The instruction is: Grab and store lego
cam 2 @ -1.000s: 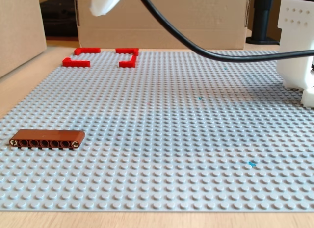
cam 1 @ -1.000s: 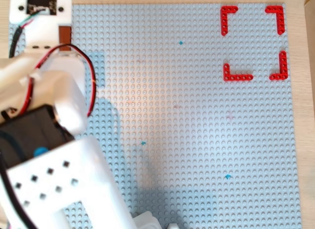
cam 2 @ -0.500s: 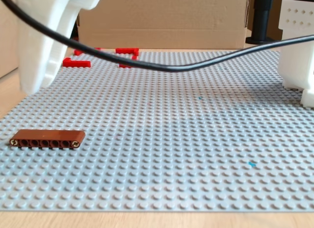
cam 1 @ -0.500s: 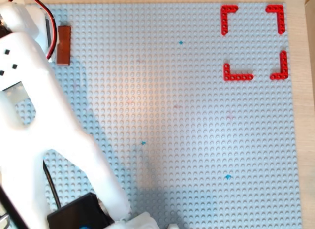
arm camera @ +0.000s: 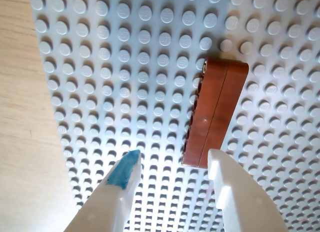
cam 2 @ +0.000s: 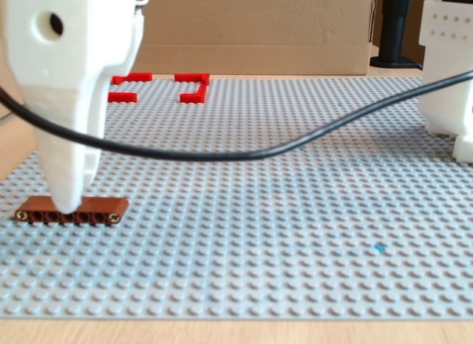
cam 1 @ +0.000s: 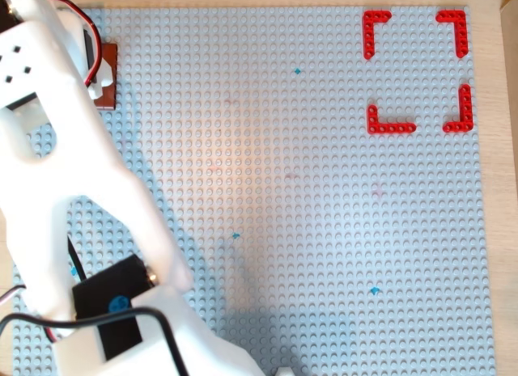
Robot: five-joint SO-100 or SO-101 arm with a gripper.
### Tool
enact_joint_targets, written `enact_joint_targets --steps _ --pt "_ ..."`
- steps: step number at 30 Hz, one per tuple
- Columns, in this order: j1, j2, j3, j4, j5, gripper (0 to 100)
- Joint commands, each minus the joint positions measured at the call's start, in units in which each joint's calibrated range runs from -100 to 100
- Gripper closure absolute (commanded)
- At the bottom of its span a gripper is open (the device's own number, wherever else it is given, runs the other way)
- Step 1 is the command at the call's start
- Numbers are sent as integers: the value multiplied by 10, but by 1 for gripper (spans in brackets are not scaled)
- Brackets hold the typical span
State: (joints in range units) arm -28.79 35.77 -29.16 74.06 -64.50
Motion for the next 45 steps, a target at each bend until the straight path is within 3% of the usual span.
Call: enact_joint_targets --steps 1,45 --pt "6 -1 -31 -4 3 84" --pt "49 54 -31 4 16 85"
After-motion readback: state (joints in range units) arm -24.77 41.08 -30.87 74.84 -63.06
